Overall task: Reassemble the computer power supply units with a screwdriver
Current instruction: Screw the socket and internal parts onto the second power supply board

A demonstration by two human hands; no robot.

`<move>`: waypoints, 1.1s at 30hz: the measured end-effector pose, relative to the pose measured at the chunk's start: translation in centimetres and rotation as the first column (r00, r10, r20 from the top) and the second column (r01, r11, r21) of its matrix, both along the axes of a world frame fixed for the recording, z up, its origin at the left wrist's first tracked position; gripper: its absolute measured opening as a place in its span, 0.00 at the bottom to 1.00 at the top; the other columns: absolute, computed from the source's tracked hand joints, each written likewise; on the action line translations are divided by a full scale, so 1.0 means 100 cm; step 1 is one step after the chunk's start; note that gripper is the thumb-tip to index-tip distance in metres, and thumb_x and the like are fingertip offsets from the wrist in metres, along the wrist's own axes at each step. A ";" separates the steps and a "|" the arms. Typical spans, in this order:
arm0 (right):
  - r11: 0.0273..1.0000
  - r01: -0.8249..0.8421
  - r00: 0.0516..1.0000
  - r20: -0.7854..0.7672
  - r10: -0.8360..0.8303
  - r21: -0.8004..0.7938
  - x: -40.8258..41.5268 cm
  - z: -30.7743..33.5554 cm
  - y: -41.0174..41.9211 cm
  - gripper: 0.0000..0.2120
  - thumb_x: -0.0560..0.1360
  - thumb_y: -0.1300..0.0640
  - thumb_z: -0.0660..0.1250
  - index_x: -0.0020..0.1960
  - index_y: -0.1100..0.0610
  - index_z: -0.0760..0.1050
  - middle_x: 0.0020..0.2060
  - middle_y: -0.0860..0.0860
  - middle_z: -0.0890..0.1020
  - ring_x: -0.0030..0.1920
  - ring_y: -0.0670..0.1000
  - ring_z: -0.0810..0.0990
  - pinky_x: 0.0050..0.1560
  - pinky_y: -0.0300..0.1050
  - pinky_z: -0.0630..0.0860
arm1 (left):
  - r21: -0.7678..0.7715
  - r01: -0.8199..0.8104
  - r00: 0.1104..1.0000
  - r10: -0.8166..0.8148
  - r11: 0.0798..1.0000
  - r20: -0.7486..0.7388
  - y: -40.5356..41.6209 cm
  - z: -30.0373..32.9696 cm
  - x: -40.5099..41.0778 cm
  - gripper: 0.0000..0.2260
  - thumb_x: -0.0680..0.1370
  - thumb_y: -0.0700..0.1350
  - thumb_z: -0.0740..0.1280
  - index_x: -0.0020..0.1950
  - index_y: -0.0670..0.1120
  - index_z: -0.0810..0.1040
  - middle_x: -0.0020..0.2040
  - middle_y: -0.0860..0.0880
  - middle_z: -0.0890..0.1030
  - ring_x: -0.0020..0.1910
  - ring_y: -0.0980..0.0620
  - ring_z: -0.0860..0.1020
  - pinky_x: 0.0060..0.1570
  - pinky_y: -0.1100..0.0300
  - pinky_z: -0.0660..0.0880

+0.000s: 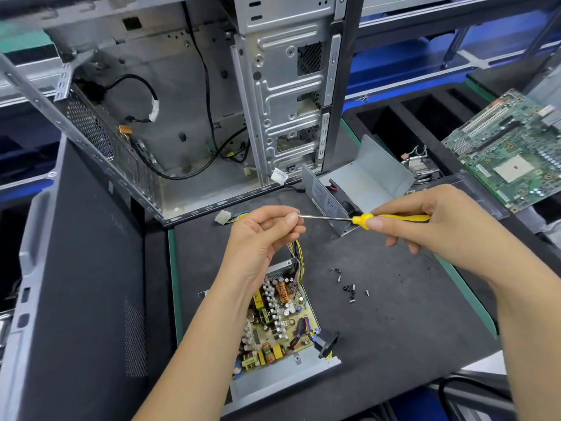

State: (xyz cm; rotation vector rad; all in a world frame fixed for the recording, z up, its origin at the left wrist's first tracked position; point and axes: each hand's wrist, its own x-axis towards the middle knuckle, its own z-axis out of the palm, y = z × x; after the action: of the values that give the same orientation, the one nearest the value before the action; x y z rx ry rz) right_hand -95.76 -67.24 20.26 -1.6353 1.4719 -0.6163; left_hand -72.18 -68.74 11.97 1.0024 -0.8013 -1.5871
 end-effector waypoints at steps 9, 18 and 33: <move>0.998 -0.038 0.996 -0.079 0.033 -0.057 -0.002 0.002 -0.002 0.10 0.66 0.38 0.68 0.40 0.41 0.83 0.30 0.46 0.82 0.28 0.41 0.70 0.29 0.34 0.65 | -0.191 0.096 0.958 -0.039 0.977 0.283 -0.003 0.001 0.007 0.04 0.70 0.38 0.73 0.41 0.46 0.85 0.38 0.44 0.84 0.37 0.49 0.84 0.41 0.63 0.80; 0.998 -0.068 0.991 -0.118 0.066 -0.013 0.001 0.000 -0.001 0.09 0.66 0.36 0.67 0.40 0.38 0.81 0.31 0.45 0.82 0.29 0.41 0.71 0.29 0.36 0.64 | -0.172 0.186 0.960 -0.142 0.967 0.240 0.000 -0.009 0.010 0.11 0.70 0.42 0.73 0.52 0.43 0.83 0.46 0.43 0.85 0.47 0.45 0.84 0.48 0.59 0.79; 0.999 0.036 0.987 -0.153 -0.040 -0.026 -0.027 -0.003 0.016 0.15 0.61 0.30 0.63 0.43 0.34 0.80 0.31 0.43 0.83 0.34 0.51 0.75 0.36 0.44 0.68 | 0.141 0.498 0.444 -0.392 0.856 0.806 -0.001 -0.007 -0.003 0.09 0.77 0.44 0.70 0.47 0.37 0.80 0.41 0.39 0.79 0.39 0.51 0.75 0.48 0.52 0.74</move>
State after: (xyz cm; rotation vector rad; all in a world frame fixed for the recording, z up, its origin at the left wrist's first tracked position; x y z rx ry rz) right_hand -98.51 -65.60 19.97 -1.7085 1.6153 -0.5402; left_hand -72.50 -68.83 11.32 1.5588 -1.9384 -1.4098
